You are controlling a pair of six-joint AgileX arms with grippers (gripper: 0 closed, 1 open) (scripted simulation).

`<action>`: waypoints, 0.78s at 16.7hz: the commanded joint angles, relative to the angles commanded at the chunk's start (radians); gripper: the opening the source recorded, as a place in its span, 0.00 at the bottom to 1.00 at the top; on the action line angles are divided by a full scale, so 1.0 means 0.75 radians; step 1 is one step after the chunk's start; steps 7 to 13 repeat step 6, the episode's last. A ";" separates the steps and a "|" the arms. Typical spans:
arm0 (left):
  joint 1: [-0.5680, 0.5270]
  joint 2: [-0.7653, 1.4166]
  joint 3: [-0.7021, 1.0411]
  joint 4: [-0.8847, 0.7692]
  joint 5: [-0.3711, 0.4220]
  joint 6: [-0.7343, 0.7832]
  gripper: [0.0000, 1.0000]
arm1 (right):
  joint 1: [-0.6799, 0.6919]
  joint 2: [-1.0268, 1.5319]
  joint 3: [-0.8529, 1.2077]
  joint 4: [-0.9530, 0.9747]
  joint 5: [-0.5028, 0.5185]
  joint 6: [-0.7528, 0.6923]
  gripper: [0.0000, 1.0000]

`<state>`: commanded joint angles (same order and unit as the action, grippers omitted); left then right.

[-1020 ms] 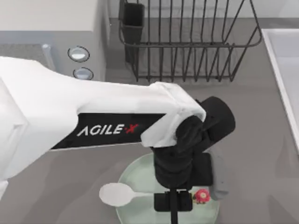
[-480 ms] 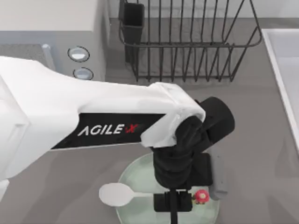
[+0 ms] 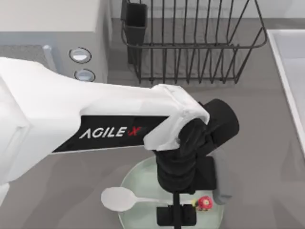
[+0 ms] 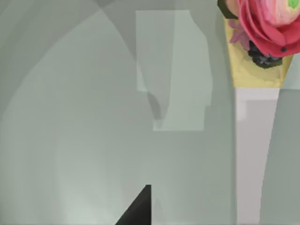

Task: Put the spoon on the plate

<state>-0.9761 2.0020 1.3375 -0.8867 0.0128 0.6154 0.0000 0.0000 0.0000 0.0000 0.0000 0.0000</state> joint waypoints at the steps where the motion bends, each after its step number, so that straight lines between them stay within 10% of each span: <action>1: 0.000 0.000 0.000 0.000 0.000 0.000 1.00 | 0.000 0.000 0.000 0.000 0.000 0.000 1.00; 13: 0.000 0.000 0.000 0.000 0.000 0.000 1.00 | 0.000 0.000 0.000 0.000 0.000 0.000 1.00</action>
